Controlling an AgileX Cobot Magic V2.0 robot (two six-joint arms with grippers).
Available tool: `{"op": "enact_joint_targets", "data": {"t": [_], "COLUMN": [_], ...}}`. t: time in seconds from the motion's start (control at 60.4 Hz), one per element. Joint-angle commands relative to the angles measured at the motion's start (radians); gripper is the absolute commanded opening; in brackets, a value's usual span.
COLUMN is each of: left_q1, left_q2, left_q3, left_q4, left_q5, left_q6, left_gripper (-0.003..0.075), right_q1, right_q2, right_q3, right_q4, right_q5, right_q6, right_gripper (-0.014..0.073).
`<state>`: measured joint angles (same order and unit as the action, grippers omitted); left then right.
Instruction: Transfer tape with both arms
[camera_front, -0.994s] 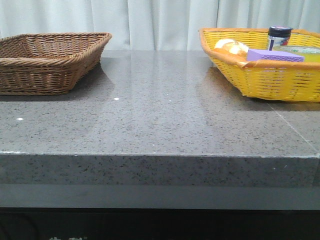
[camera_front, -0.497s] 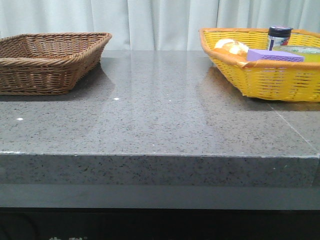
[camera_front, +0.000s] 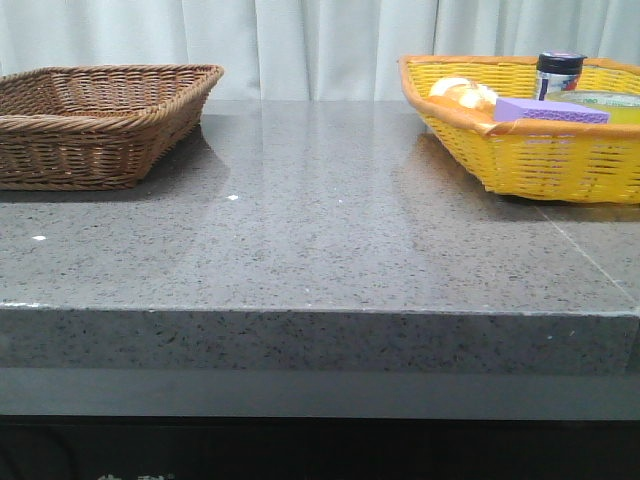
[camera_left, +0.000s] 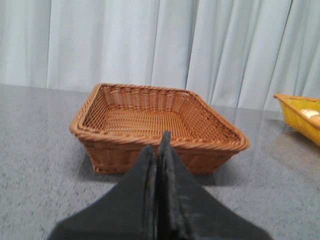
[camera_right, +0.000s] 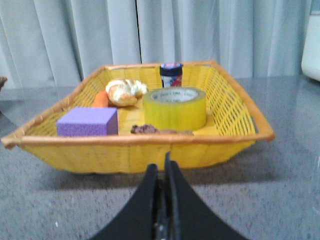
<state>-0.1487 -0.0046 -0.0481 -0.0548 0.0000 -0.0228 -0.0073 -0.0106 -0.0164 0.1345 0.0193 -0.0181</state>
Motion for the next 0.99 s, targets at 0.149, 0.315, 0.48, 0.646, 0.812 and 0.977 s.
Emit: {"op": "enact_joint_targets", "data": {"t": [0.149,0.315,0.48,0.646,0.812,0.977], "left_q1": [-0.005,-0.005,-0.005,-0.005,-0.005,-0.005], "left_q2": [0.073,0.224,0.393,0.561,0.686,0.81], "left_q3": [-0.3,-0.512,-0.674,-0.79,-0.797,-0.797], "left_q4": [-0.01,-0.01,-0.01,-0.01,-0.01,-0.01], "left_q5": [0.079,0.219,0.334,0.439,0.437,0.413], "left_q6": [-0.001,-0.001,-0.001,-0.001,-0.001,-0.001], "left_gripper": [-0.002,-0.002,-0.002,-0.002,-0.002,-0.002], "right_q1": [-0.005,-0.005,-0.005,-0.005,-0.005,-0.005], "right_q2": [0.012,0.116,0.26,0.419,0.541,0.651], "right_q3": [-0.275,-0.478,-0.653,-0.784,-0.792,-0.792], "right_q4": [-0.08,-0.099,-0.097,-0.094,-0.094,-0.093], "right_q5": [0.083,0.218,0.348,0.471,0.477,0.477], "right_q6": [-0.006,-0.006,-0.006,-0.006,-0.006,-0.006], "right_gripper": [-0.0067,-0.0067,-0.0067,-0.0067,-0.0067,-0.0067]}}
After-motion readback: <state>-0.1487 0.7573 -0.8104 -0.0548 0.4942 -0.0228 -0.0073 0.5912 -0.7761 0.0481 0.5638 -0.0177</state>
